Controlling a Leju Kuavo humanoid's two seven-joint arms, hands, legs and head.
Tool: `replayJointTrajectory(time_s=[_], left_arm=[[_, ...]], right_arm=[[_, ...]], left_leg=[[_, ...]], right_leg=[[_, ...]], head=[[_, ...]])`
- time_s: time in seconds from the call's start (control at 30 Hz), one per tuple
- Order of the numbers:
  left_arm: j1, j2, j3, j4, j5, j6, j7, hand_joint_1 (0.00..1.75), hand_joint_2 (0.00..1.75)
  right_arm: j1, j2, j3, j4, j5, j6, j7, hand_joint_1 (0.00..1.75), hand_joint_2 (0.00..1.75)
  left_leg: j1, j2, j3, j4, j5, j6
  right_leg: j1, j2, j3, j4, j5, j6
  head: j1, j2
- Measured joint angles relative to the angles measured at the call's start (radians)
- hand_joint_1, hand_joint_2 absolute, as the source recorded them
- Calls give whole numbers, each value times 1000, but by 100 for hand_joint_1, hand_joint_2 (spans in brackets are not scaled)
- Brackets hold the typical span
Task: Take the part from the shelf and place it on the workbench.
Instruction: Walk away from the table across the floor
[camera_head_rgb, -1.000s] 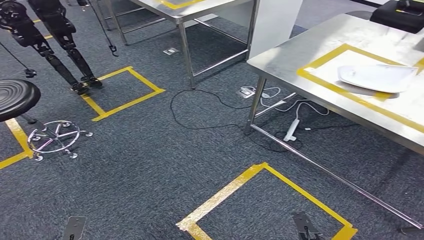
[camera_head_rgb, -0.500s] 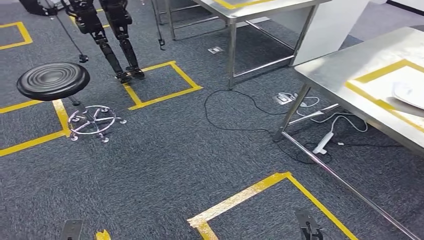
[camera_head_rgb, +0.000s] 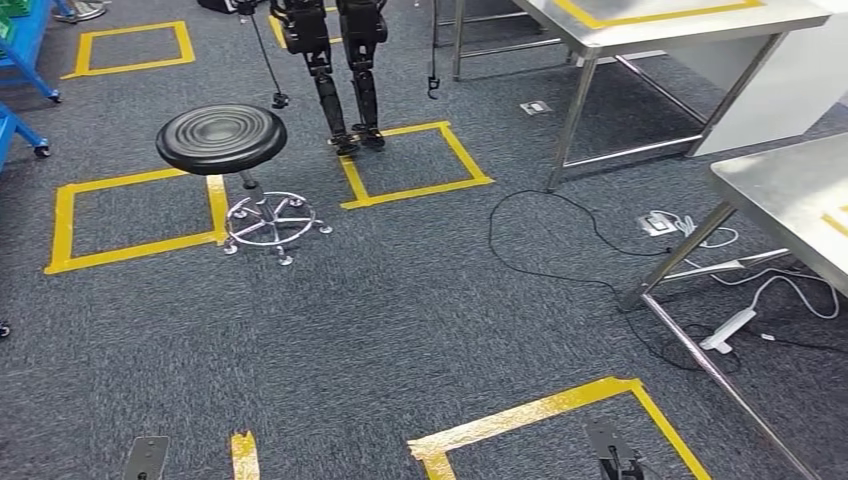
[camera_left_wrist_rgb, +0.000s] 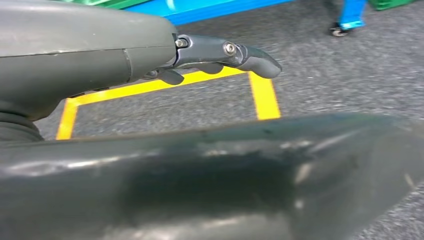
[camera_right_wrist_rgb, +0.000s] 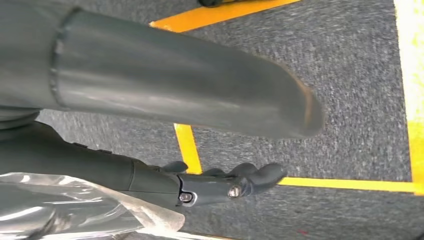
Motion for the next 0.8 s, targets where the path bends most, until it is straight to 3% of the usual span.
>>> replayJointTrajectory(time_s=[0.07, 0.13, 0.2, 0.27, 0.3, 0.37, 0.43, 0.5, 0.57, 0.63, 0.7, 0.77, 0.8], left_arm=[[6, -1, 0, 0, -4, 1, 7, 0, 0], [8, -1, 0, 1, -9, 1, 12, 0, 0], [5, -3, 0, 1, -14, 0, 14, 0, 0], [4, -4, 0, 1, -17, -2, 16, 0, 0], [5, -5, 0, 1, -18, -2, 17, 0, 0], [7, -5, 0, 1, -19, -6, 18, 0, 0], [5, -5, -1, 1, -23, -12, 18, 0, 0], [4, -5, -1, 1, -28, -15, 17, 0, 0], [8, -5, -2, 1, -29, -16, 17, 0, 0], [10, -5, -2, 1, -29, -16, 17, 0, 0], [5, -5, -2, 1, -30, -16, 17, 0, 0], [3, -5, -2, 1, -30, -16, 17, 0, 0], [4, -5, -2, 1, -32, -16, 17, 0, 0]], right_arm=[[-1, 1, 2, 0, 0, -1, 0, 0, 0], [1, 1, 2, 0, 0, -1, 0, 0, 0], [5, 0, 2, 0, 2, -1, 2, 0, 0], [7, -1, 2, 0, 4, -1, 5, 0, 0], [7, -1, 3, 0, 5, -1, 6, 0, 0], [7, -1, 3, 0, 10, -1, 10, 0, 0], [7, -1, 3, 0, 16, 0, 14, 0, 0], [6, -1, 5, 0, 18, 2, 17, 0, 0], [2, -1, 9, 0, 18, 3, 18, 0, 0], [0, -1, 12, 0, 18, 3, 18, 0, 0], [2, -1, 14, 1, 19, 3, 18, 0, 0], [7, -1, 16, 1, 19, 4, 18, 0, 0], [8, -1, 17, 1, 19, 5, 20, 0, 0]], left_leg=[[5, -12, -7, 1, 2, -13], [2, 31, -25, 40, -25, -23], [4, 91, -75, 153, -85, -32], [11, 112, -124, 262, -124, -40], [14, 115, -128, 273, -118, -42], [17, 130, -81, 182, -58, -43], [10, 173, -16, 55, -13, -38], [0, 196, 5, 8, -11, -27], [-1, 177, 3, 2, -10, -14], [3, 156, 6, -6, -6, 0], [5, 133, 7, -9, -3, 11], [3, 105, 7, -9, -3, 15], [2, 90, 8, -8, -3, 15]], right_leg=[[1, -21, 8, -9, 2, -7], [0, -49, 16, -19, 6, -18], [3, -82, 22, -23, 4, -25], [6, -115, 26, -23, -1, -28], [7, -130, 28, -23, -3, -28], [7, -157, 36, -22, -9, -23], [10, -180, 44, -21, -18, -14], [16, -201, 48, -20, -25, -2], [15, -216, 51, -21, -30, 8], [10, -181, 38, 10, -57, 16], [7, -119, -15, 122, -114, 19], [7, -93, -85, 251, -154, 19], [8, -90, -105, 274, -147, 18]], head=[[0, 0], [-5, 0], [-9, 0], [-10, 0], [-11, 0], [-11, 0], [-11, 0], [-10, 0], [-10, 0], [-6, 0], [1, 0], [2, 0], [2, 0]])
